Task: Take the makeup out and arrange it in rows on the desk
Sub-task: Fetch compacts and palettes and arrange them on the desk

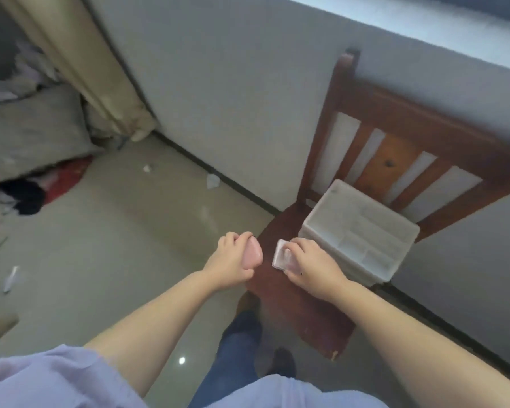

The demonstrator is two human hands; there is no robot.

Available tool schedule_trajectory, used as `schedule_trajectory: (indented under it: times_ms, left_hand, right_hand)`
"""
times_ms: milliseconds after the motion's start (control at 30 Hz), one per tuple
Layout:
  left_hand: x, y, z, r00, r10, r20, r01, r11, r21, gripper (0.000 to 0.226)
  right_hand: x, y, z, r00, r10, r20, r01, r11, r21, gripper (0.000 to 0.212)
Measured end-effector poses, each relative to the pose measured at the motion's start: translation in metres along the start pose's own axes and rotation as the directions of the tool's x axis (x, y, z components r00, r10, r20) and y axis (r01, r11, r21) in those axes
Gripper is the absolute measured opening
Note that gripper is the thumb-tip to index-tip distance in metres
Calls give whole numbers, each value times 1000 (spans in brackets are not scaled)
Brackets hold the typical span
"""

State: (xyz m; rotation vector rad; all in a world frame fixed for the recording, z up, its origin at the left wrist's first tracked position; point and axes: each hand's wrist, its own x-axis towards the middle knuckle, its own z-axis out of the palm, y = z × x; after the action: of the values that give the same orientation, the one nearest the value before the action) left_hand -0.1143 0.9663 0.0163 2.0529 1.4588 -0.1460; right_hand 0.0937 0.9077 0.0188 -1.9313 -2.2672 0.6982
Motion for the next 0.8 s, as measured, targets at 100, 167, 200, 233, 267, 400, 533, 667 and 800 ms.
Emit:
schedule_trajectory:
  times_ms: [100, 167, 200, 233, 267, 400, 533, 667, 800]
  left_hand:
    - [-54, -22, 11, 984, -130, -126, 123, 990, -63, 76]
    - [-93, -38, 22, 955, -244, -171, 221, 965, -141, 76]
    - [-113, -46, 26, 936, -297, -189, 264, 948, -179, 76]
    - [-134, -55, 30, 914, -350, -206, 305, 927, -217, 76]
    - [-156, -64, 34, 889, -402, -219, 346, 904, -253, 76]
    - [-246, -99, 53, 764, -584, -275, 484, 800, -355, 75]
    - [-349, -127, 79, 602, -729, -325, 577, 678, -455, 79]
    - [-473, -157, 121, 396, -859, -326, 654, 513, -556, 81]
    - [-605, -185, 170, 223, -930, -291, 690, 362, -627, 77]
  right_hand:
    - [-2, -31, -2, 983, -180, 46, 184, 977, -104, 44]
    - [-2, -56, 3, 961, -263, 84, 272, 953, -135, 43]
    - [-2, -70, 6, 946, -307, 102, 320, 936, -150, 42]
    - [-3, -85, 11, 927, -353, 125, 371, 914, -163, 42]
    - [-3, -100, 16, 903, -401, 153, 423, 890, -171, 41]
    - [-11, -174, 45, 777, -565, 277, 615, 775, -145, 43]
    - [-39, -262, 90, 602, -697, 389, 786, 603, -136, 46]
    - [-94, -366, 143, 404, -793, 456, 907, 412, -86, 50]
    - [-172, -473, 202, 233, -832, 504, 967, 255, -26, 51]
